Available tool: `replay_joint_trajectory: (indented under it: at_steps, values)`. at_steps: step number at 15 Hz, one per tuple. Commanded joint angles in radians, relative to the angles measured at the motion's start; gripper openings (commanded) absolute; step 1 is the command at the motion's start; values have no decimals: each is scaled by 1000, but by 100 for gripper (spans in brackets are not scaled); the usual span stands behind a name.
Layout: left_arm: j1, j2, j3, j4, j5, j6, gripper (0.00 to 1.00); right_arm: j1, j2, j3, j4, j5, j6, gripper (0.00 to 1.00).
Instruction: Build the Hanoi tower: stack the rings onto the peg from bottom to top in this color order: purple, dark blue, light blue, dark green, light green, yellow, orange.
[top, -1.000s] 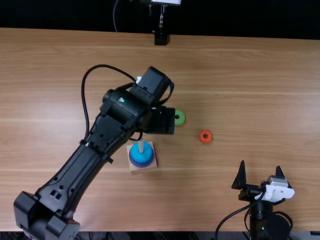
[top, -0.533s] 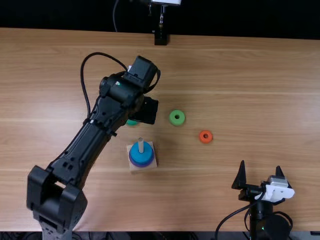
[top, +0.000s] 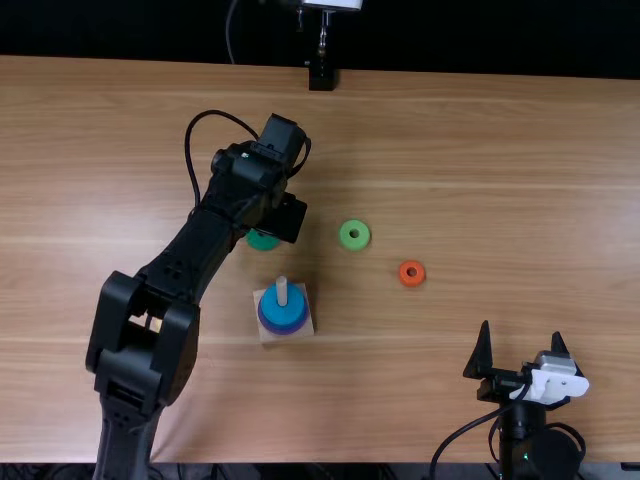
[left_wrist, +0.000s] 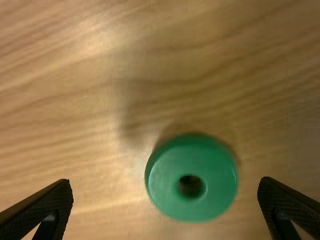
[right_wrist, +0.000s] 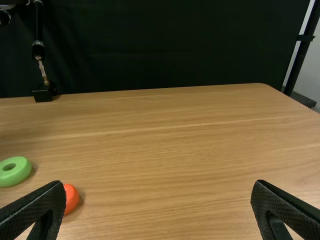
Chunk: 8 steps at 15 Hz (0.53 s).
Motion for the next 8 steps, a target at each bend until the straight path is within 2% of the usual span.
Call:
replay_joint_trajectory:
  at_steps: [1, 8]
  values:
    - [6, 41, 33, 2, -6, 40, 100, -10, -12, -12, -29, -1, 5, 100]
    - [11, 84, 30, 2, -6, 40, 100, -10, -12, -12, -29, 1, 3, 100]
